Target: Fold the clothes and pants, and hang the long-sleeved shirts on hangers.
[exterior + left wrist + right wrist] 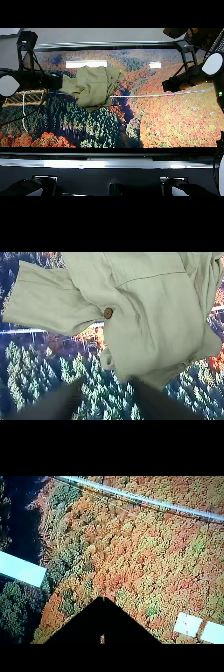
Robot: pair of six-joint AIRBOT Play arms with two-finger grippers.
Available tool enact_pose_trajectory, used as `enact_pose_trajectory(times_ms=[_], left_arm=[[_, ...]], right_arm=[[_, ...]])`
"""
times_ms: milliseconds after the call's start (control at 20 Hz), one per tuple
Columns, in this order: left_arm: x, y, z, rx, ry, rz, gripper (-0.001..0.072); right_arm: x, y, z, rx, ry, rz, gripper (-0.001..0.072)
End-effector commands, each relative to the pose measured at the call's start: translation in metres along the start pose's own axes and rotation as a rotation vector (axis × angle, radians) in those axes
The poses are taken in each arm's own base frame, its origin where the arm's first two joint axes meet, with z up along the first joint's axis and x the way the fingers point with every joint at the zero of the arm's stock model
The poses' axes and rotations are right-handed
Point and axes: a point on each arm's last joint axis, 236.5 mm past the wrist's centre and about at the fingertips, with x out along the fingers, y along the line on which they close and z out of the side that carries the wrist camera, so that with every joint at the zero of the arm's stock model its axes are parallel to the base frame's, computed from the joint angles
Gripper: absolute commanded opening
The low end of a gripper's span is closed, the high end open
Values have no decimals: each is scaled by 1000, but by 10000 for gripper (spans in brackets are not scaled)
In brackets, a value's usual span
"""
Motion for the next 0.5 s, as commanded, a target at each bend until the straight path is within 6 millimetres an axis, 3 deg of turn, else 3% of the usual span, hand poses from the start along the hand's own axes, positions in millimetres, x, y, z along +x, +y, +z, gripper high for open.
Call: enact_pose_trajectory(times_ms=[0,200,300,450], left_arm=[[2,7,-11,-76,49,17,720],[20,54,-55,-379,179,44,720],[45,65,-74,-566,181,-66,720],[88,72,-78,-842,111,-270,720]], right_arm=[[0,0,0,0,1,1,35],[0,0,0,0,1,1,35],[0,0,0,0,1,1,35],[0,0,0,0,1,1,35]])
